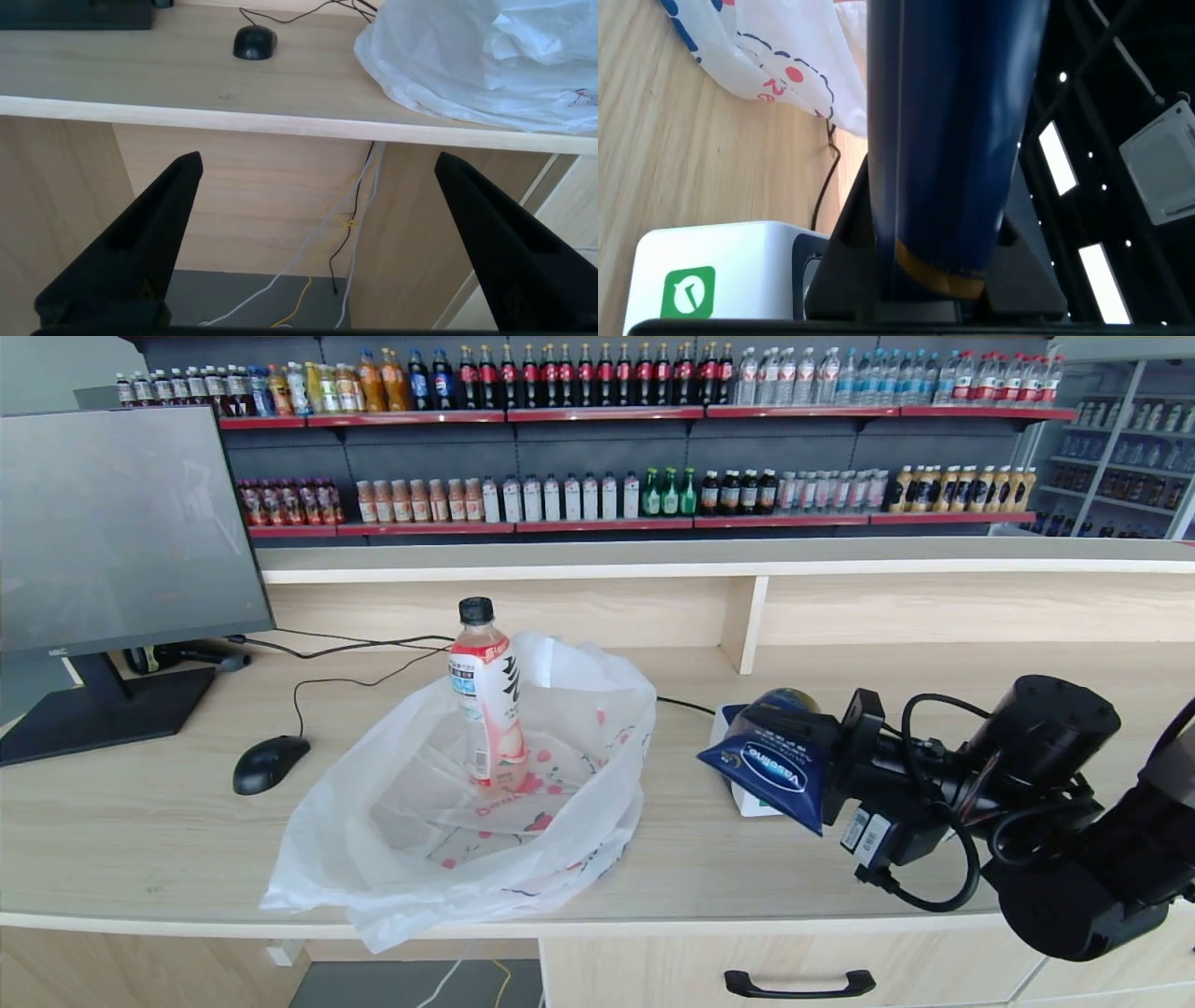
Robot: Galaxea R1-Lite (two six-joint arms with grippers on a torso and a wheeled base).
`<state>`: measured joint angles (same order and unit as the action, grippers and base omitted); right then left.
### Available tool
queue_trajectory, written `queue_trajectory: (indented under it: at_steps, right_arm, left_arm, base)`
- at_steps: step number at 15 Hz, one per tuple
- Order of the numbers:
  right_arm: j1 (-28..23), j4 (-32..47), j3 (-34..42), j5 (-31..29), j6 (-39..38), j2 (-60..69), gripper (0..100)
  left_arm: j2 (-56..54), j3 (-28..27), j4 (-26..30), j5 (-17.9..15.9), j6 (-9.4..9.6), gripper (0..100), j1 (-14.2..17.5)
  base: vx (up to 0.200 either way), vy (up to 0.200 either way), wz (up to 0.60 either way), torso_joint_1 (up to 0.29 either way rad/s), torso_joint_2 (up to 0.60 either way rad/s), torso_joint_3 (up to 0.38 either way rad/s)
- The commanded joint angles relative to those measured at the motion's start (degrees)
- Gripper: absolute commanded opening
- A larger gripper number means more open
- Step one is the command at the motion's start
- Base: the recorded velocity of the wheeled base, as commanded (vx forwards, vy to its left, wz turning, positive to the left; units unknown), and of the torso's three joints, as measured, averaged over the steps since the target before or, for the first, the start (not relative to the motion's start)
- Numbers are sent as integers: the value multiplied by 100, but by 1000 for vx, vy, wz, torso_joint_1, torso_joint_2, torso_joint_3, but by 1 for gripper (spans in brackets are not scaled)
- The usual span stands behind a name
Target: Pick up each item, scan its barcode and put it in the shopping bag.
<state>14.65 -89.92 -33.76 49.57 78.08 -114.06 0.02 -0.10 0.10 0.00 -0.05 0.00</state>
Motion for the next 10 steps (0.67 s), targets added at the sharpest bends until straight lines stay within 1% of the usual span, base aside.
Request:
queue_trajectory:
  at_steps: [1,6,10]
  right_arm:
    - [2,-8,-87,0,5,-82,0]
    - [143,-8,-96,0,137,-196,0]
    - [152,-8,-96,0,181,-196,0]
  left_arm:
    - [-2,1,-1,0,-4,100,0]
    - [-2,1,-1,0,-4,100,0]
    - [-2,1,-1,0,-4,100,0]
  base:
    - [0,0,0,0,0,0]
    - [0,0,0,0,0,0]
    - [0,0,0,0,0,0]
